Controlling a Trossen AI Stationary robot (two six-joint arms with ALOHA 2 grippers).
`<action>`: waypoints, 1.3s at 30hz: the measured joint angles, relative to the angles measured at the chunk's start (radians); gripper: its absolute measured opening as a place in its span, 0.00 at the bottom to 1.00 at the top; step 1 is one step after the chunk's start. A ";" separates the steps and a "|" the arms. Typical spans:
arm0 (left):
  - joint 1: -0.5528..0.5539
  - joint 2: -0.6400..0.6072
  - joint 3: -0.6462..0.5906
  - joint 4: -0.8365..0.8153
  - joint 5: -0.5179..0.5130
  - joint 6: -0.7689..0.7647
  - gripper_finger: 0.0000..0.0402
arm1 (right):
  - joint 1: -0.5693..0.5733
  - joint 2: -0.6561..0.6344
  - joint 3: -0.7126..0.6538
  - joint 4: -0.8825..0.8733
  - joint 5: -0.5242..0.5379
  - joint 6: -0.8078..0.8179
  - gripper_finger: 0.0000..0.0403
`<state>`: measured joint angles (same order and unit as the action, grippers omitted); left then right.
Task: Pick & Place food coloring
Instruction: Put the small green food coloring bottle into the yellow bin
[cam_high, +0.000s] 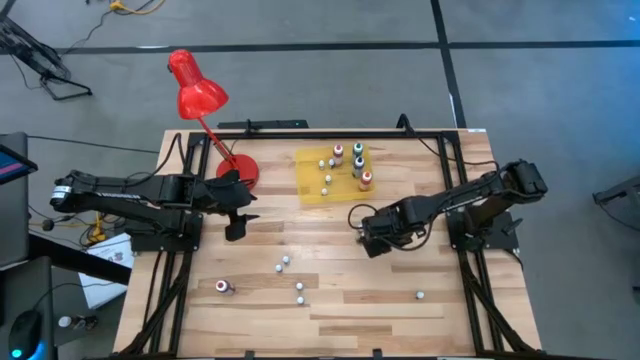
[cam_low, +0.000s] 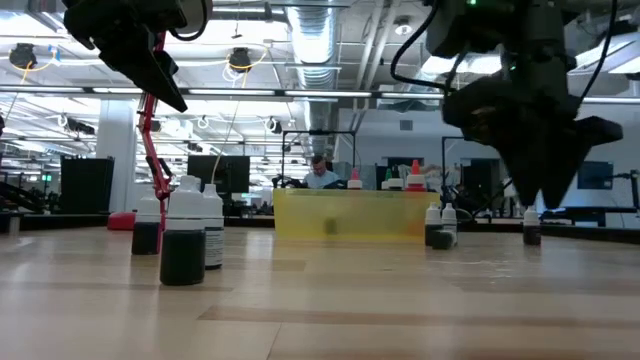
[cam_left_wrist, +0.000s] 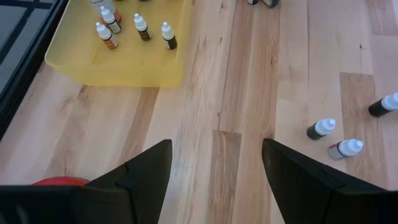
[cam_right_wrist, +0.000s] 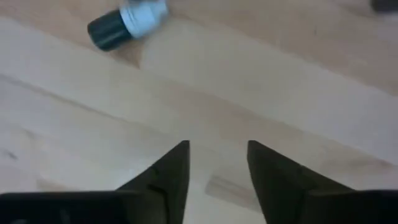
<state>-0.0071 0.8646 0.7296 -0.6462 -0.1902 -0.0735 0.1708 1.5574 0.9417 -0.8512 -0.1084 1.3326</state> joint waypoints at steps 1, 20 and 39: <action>0.000 0.000 0.000 -0.005 0.000 0.007 0.60 | 0.000 0.000 0.000 0.014 0.015 0.008 0.40; 0.000 0.000 0.000 0.012 0.000 0.001 0.60 | -0.028 0.000 0.000 0.100 0.478 -0.181 0.43; 0.000 0.000 0.000 0.008 0.000 -0.010 0.60 | -0.118 0.138 0.000 0.221 0.352 -0.218 0.50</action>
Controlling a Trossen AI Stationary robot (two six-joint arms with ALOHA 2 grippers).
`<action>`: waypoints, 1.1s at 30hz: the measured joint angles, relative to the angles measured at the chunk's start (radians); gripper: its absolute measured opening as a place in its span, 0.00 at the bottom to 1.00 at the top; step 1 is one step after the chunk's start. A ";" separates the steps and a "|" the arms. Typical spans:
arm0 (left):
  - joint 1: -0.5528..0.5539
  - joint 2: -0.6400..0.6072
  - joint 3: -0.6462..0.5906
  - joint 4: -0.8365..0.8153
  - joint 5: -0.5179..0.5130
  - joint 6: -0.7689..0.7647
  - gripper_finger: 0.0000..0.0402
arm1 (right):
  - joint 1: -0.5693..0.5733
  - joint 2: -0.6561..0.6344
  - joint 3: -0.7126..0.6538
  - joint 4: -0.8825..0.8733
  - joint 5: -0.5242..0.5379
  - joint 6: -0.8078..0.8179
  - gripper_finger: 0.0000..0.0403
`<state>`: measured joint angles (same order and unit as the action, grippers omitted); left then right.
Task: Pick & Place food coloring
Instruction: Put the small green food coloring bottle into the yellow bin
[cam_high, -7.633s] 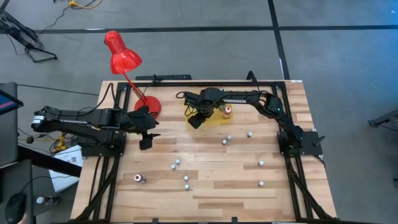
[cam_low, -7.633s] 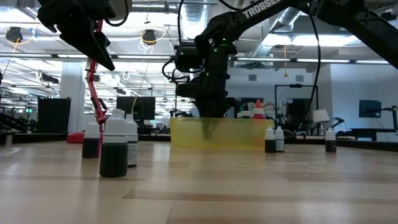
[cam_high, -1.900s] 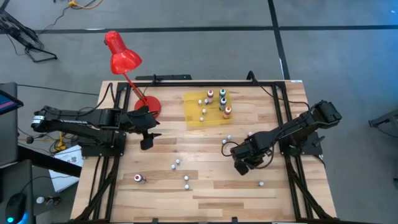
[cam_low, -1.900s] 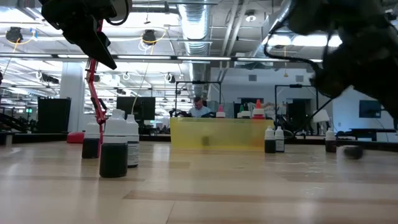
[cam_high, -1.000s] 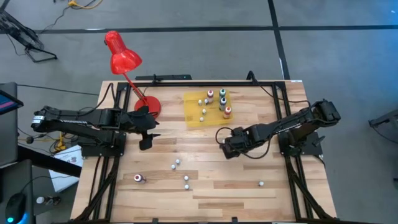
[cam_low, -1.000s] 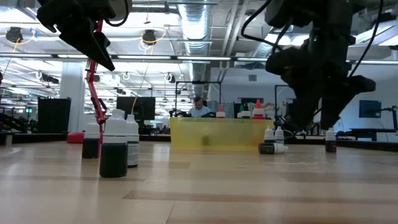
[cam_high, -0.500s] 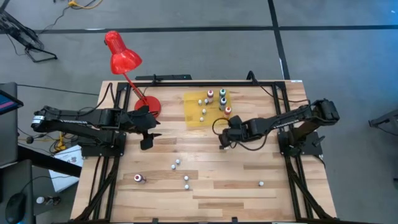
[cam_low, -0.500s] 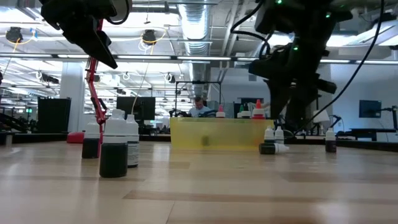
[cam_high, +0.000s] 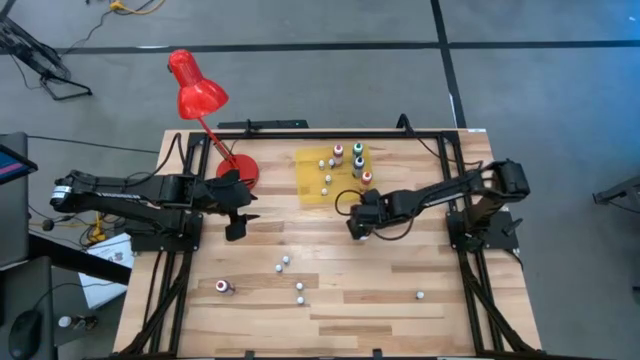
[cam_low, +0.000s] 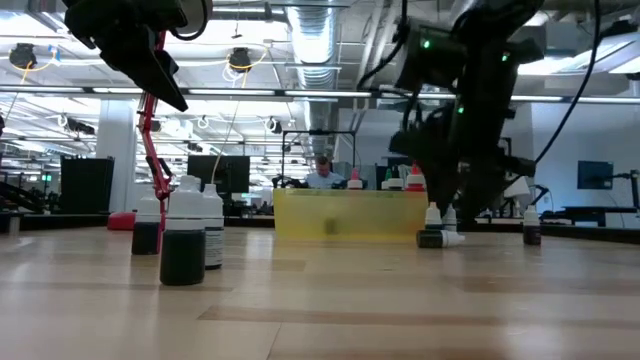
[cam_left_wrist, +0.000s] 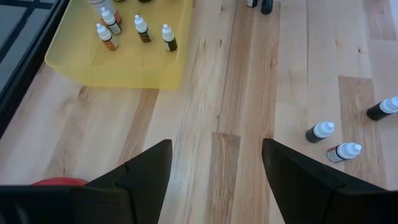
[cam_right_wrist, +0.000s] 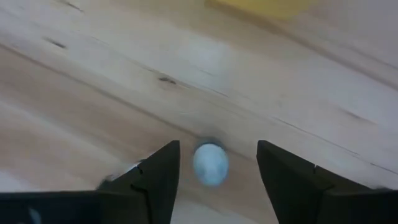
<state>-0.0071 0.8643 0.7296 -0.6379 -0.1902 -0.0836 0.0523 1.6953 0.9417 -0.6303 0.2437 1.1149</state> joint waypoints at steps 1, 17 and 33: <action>0.000 0.000 0.000 0.000 0.000 0.001 0.60 | 0.000 0.014 -0.001 -0.003 -0.001 0.000 0.50; 0.000 0.000 0.000 0.001 -0.004 0.009 0.60 | 0.000 -0.015 0.000 -0.004 -0.009 -0.016 0.33; 0.000 0.000 0.000 0.002 -0.005 0.009 0.60 | 0.000 -0.042 0.000 -0.025 -0.070 0.011 0.25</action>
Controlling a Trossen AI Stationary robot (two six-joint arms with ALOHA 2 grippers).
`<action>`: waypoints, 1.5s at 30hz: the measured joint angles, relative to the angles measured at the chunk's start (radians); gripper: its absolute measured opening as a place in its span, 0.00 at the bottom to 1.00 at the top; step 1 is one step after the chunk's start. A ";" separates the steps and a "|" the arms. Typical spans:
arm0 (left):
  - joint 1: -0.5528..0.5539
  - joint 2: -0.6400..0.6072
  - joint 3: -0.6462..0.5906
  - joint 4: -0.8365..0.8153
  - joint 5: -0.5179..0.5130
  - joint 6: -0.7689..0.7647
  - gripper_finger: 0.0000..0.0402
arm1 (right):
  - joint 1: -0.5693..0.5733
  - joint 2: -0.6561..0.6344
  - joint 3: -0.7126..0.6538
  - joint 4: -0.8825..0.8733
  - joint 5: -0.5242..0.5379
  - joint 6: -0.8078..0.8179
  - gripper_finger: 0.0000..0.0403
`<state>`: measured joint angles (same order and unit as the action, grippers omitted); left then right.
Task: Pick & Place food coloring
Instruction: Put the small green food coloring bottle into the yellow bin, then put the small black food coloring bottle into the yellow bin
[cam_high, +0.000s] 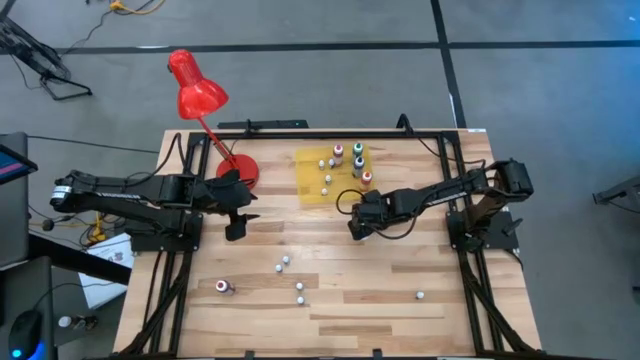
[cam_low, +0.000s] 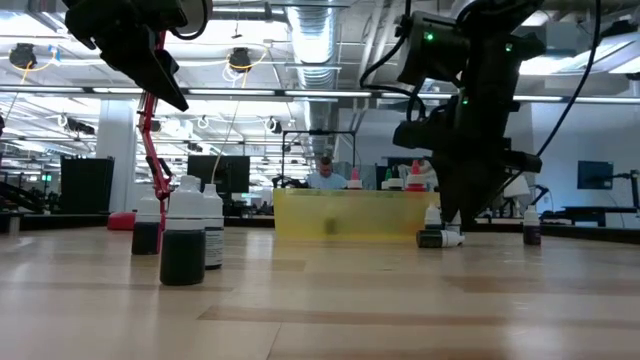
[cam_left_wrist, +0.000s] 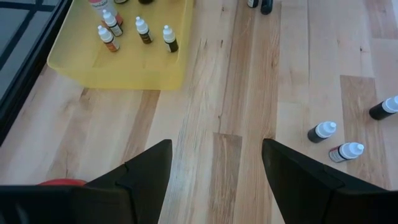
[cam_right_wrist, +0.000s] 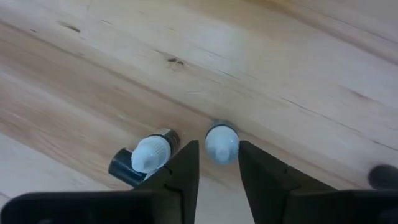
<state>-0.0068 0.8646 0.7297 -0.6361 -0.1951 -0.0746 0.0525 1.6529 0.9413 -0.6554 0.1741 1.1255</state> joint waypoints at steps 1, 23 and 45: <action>0.000 0.000 0.000 0.000 0.000 0.000 0.60 | 0.000 0.000 0.000 0.000 0.000 0.000 0.25; 0.000 0.000 0.000 0.006 -0.002 0.000 0.60 | -0.009 -0.018 0.196 -0.201 0.008 -0.116 0.02; 0.000 0.000 0.000 -0.011 0.004 0.000 0.60 | -0.013 0.025 0.223 -0.136 -0.094 -0.131 0.48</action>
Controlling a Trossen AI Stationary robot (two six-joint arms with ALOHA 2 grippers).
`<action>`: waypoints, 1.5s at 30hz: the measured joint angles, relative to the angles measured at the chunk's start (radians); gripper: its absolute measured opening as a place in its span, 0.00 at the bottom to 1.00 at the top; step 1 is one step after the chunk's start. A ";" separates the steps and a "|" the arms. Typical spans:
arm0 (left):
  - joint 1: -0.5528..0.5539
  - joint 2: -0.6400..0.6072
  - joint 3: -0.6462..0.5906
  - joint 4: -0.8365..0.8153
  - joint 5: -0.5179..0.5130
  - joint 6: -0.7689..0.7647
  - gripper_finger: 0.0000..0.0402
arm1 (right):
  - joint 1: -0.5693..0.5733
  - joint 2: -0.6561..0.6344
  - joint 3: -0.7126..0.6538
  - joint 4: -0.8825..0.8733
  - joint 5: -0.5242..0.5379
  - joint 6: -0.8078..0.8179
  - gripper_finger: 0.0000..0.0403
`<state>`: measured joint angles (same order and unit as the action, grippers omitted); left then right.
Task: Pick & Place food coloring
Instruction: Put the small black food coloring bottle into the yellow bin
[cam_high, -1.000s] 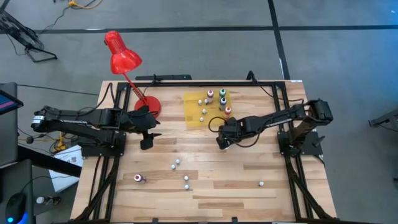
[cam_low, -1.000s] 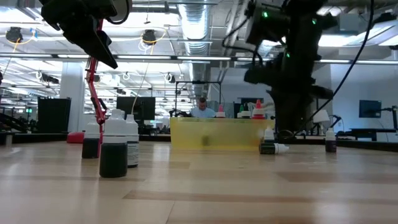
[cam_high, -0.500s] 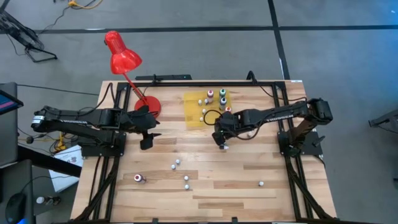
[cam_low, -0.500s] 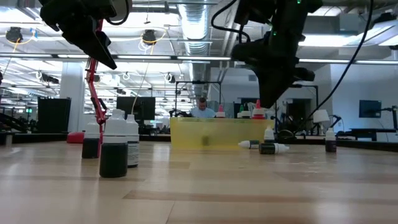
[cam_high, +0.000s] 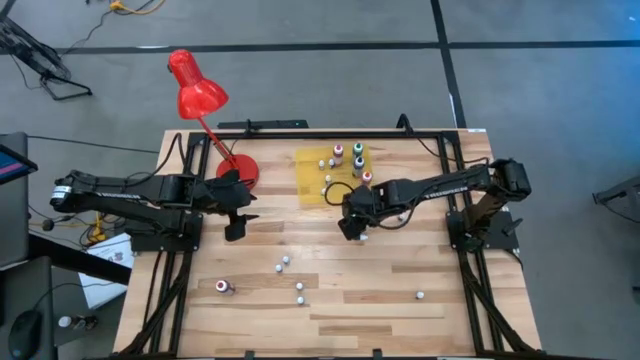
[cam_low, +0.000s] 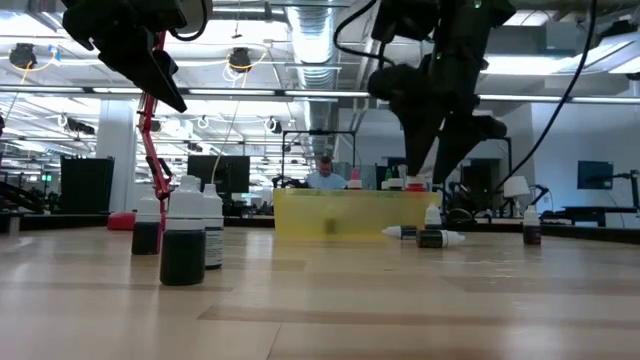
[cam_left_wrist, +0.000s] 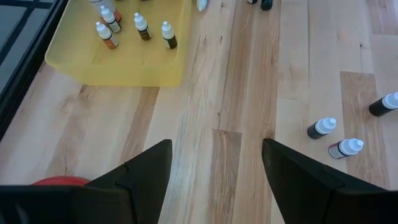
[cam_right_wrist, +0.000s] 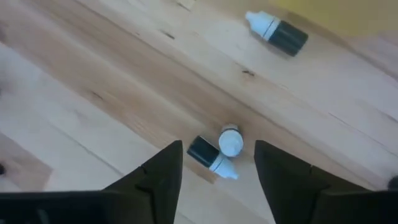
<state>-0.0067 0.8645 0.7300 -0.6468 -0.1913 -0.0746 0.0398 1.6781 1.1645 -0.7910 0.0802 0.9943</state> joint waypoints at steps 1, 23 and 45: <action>0.000 0.000 0.000 0.000 0.000 0.000 0.60 | 0.003 0.002 -0.002 -0.004 0.001 0.000 0.48; 0.000 0.000 0.000 0.007 0.002 0.000 0.60 | 0.004 0.125 -0.002 0.010 -0.030 -0.034 0.37; 0.000 0.000 0.000 0.006 0.001 0.000 0.60 | 0.004 0.123 -0.002 0.013 -0.031 -0.034 0.09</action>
<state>-0.0069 0.8646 0.7300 -0.6407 -0.1902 -0.0750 0.0437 1.8015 1.1629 -0.7776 0.0494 0.9600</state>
